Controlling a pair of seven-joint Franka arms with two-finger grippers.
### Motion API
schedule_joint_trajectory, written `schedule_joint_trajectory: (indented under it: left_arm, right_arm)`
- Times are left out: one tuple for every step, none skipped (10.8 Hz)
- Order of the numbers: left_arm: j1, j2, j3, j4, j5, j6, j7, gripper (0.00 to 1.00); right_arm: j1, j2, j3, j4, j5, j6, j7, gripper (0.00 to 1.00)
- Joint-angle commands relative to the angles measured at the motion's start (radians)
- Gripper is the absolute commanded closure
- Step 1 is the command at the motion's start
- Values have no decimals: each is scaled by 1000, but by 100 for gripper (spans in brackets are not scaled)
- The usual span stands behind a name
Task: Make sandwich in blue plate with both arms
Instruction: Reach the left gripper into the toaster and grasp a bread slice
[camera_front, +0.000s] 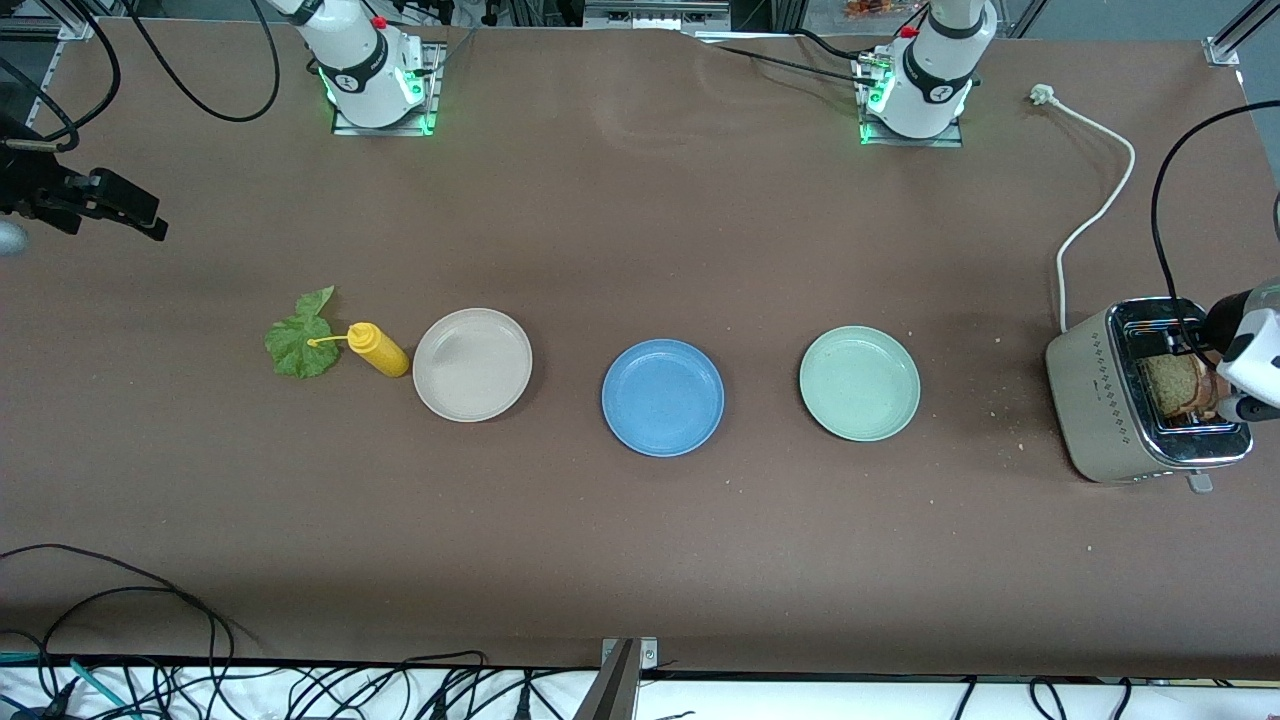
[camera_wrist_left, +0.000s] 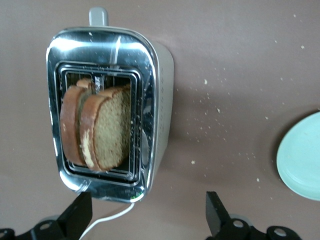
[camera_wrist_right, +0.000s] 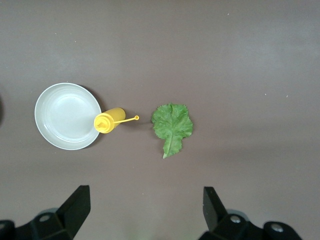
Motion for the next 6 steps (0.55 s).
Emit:
schedule_joint_trajectory:
  left_arm:
    - [49, 64, -9, 36, 27, 39, 83, 0]
    - [64, 72, -9, 35, 25, 57, 97, 0]
    - [69, 86, -9, 35, 26, 60, 107, 0]
    - [81, 98, -9, 35, 26, 77, 111, 0]
    - [90, 112, -9, 32, 25, 94, 114, 0]
    - [96, 124, -9, 33, 20, 106, 139, 0]
  right_arm:
    - [-1, -11, 1, -1, 6, -10, 11, 0]
    - [-1, -11, 1, -1, 6, -10, 11, 0]
    - [-1, -11, 1, -1, 6, -10, 11, 0]
    - [-1, -10, 1, -1, 4, -10, 11, 0]
    - [-1, -11, 1, -1, 6, -10, 12, 0]
    - [-1, -10, 1, -1, 4, -10, 11, 0]
